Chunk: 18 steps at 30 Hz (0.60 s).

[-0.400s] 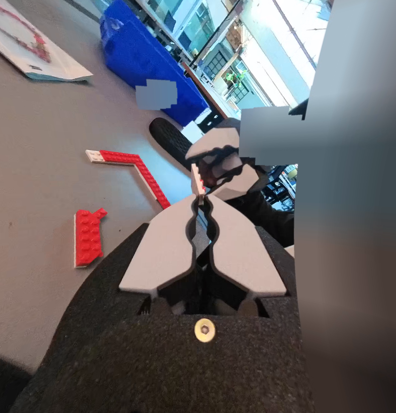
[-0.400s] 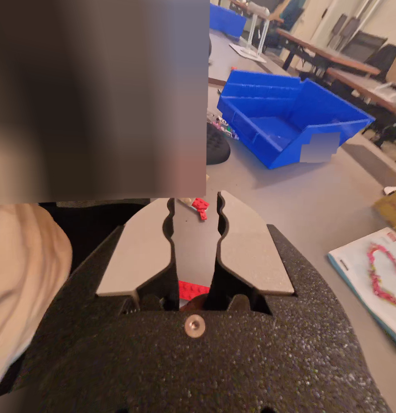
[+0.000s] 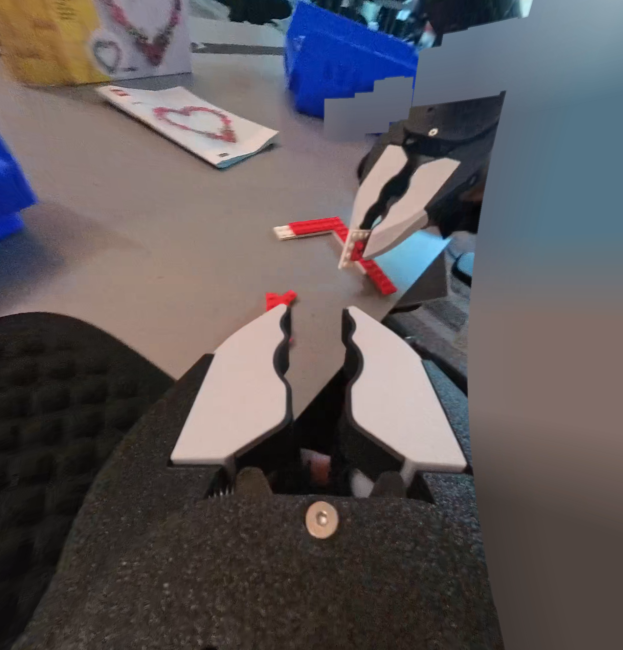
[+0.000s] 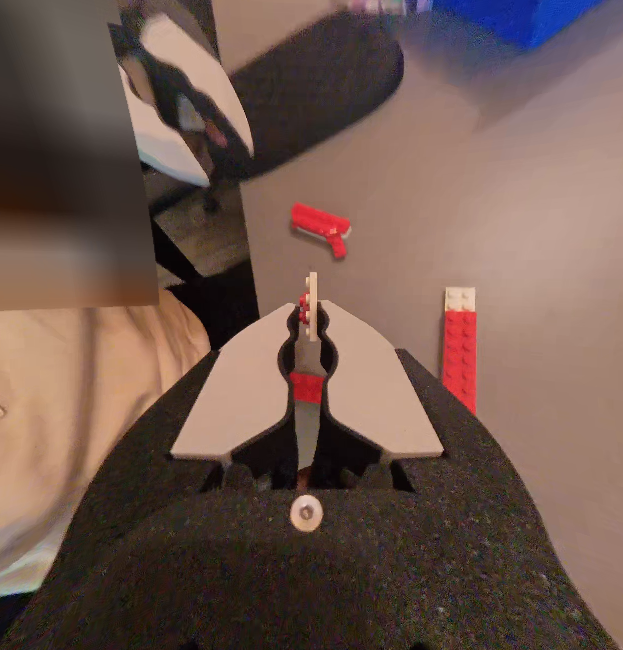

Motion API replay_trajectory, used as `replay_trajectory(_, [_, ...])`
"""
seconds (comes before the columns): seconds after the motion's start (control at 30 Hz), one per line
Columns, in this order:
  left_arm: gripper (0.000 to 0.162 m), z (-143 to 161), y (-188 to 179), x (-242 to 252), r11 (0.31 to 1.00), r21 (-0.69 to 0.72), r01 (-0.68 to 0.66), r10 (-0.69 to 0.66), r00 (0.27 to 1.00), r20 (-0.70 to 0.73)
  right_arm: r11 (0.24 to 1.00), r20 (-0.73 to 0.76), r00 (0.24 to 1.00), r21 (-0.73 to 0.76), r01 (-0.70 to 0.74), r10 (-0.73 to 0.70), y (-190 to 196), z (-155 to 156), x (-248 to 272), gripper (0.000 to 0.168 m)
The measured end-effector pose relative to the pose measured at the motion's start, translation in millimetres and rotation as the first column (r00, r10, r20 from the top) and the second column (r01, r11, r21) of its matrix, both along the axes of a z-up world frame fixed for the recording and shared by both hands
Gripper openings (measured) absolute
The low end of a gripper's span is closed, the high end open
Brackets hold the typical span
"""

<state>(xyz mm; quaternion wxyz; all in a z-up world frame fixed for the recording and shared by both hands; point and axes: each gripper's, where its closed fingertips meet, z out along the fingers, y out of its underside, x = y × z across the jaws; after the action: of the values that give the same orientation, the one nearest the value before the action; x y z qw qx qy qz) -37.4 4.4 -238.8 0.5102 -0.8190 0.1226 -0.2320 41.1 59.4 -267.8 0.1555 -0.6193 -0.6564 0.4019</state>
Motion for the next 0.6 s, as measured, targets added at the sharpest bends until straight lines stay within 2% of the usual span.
replay_trajectory(0.03, [0.027, -3.3, -1.5, -8.9, 0.999, -0.014, -0.034, 0.033, 0.998, -0.044, 1.0, 0.078, 0.997, 0.02, -0.007, 0.005, 4.4, -11.6, -1.3, 0.009])
replay_trajectory(0.1, [0.027, -11.9, 0.2, -20.3, 0.995, -0.037, -0.088, 0.083, 0.99, -0.11, 0.999, 0.132, 0.99, 0.026, -0.045, 0.041, 4.7, -24.1, -10.4, 0.009])
replay_trajectory(0.17, [0.03, -27.1, 2.2, -17.6, 0.992, -0.092, -0.089, 0.071, 0.98, -0.185, 0.998, 0.168, 0.984, 0.017, -0.065, 0.061, 4.4, -30.0, -19.0, 0.009])
replay_trajectory(0.3, [0.032, -55.1, 14.7, -10.4, 0.985, -0.157, -0.077, 0.012, 0.925, -0.38, 0.988, 0.209, 0.977, 0.133, -0.078, 0.048, 19.3, -36.5, -27.4, 0.037])
replay_trajectory(0.4, [0.032, -61.5, 23.9, -5.7, 0.978, -0.198, -0.065, -0.026, 0.906, -0.422, 0.97, 0.152, 0.985, 0.213, -0.119, 0.087, 21.4, -26.7, -34.2, 0.051])
replay_trajectory(0.47, [0.032, -67.8, 26.9, -0.1, 0.967, -0.251, -0.039, -0.075, 0.901, -0.428, 0.948, 0.069, 0.978, 0.238, -0.209, 0.198, 9.7, -13.7, -42.8, 0.051])
replay_trajectory(0.5, [0.024, -67.0, 28.2, 2.2, 0.968, -0.249, -0.024, -0.087, 0.901, -0.425, 0.931, 0.04, 0.96, 0.238, -0.277, 0.275, 0.6, -9.5, -46.4, 0.048])
replay_trajectory(0.53, [0.017, -67.9, 29.7, 2.2, 0.969, -0.247, -0.018, -0.094, 0.895, -0.435, 0.91, 0.034, 0.939, 0.238, -0.34, 0.342, -5.3, -8.7, -49.7, 0.045])
replay_trajectory(0.6, [0.017, -68.5, 30.3, 3.0, 0.971, -0.241, -0.003, -0.107, 0.891, -0.442, 0.884, 0.047, 0.91, 0.223, -0.411, 0.411, -7.0, -12.3, -60.4, 0.039])
